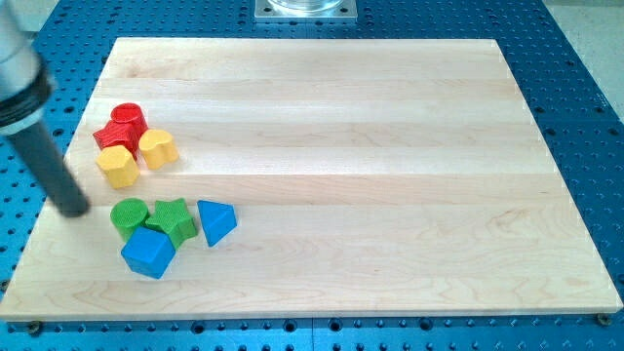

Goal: Place the blue cube below the green star

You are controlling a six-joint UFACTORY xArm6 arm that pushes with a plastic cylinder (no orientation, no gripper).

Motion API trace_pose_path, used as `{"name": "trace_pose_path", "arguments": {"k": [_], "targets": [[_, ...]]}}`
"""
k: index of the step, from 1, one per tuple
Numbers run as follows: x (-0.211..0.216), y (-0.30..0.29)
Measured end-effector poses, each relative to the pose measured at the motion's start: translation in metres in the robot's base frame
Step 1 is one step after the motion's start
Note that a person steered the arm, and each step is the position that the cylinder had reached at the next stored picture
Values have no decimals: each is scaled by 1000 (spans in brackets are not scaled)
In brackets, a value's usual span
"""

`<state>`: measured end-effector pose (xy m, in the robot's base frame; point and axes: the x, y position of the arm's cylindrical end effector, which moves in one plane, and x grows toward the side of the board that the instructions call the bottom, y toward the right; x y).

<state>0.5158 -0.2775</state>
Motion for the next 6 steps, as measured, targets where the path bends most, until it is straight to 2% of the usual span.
{"name": "trace_pose_path", "arguments": {"k": [1,2,3,6], "targets": [[19,30],[43,85],[45,157],[43,207]]}}
